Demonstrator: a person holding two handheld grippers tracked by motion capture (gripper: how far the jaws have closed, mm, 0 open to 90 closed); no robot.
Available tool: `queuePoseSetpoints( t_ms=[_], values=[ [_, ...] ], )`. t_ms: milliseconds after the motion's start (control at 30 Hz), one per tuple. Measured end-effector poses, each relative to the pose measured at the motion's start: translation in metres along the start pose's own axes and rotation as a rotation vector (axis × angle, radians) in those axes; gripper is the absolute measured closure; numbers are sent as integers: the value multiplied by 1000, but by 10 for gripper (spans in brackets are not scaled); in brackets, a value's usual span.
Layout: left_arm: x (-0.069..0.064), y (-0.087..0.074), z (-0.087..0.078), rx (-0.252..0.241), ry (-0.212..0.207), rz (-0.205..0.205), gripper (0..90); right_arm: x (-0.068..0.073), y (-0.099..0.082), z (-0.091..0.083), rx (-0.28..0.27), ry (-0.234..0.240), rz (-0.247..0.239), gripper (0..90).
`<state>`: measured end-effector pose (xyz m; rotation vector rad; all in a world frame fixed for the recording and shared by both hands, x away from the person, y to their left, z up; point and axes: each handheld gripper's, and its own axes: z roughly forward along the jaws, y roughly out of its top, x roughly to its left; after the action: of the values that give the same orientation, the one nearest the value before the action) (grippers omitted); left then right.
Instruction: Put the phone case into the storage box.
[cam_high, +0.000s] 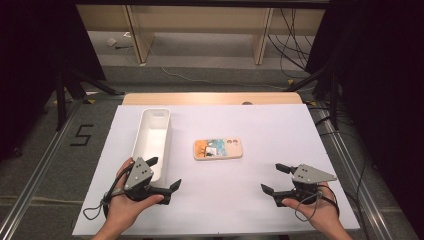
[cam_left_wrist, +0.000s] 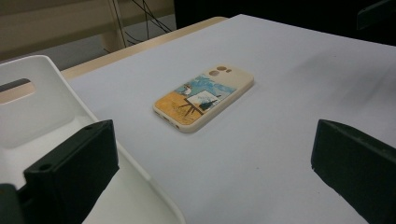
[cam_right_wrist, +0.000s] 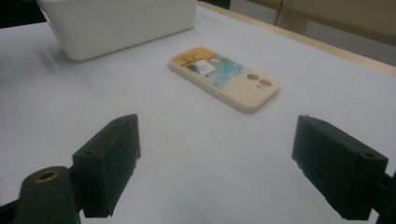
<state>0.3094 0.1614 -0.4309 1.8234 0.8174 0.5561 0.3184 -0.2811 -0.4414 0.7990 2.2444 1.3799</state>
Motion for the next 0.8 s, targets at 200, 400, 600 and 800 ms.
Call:
queuePoseSetpoints(
  t_ms=[200, 400, 600, 800],
  values=[
    [0, 0, 0, 1, 3, -4, 9, 0, 0, 1, -2, 5, -1, 165],
    [-2, 5, -1, -1, 39, 13, 153, 0, 0, 1, -3, 1, 5, 165],
    [-13, 16, 12, 20, 57, 28, 544, 0, 1, 1, -3, 3, 5, 165],
    [-23, 28, 43, 80, 31, 41, 830, 1, 1, 1, -3, 1, 8, 165]
  ],
)
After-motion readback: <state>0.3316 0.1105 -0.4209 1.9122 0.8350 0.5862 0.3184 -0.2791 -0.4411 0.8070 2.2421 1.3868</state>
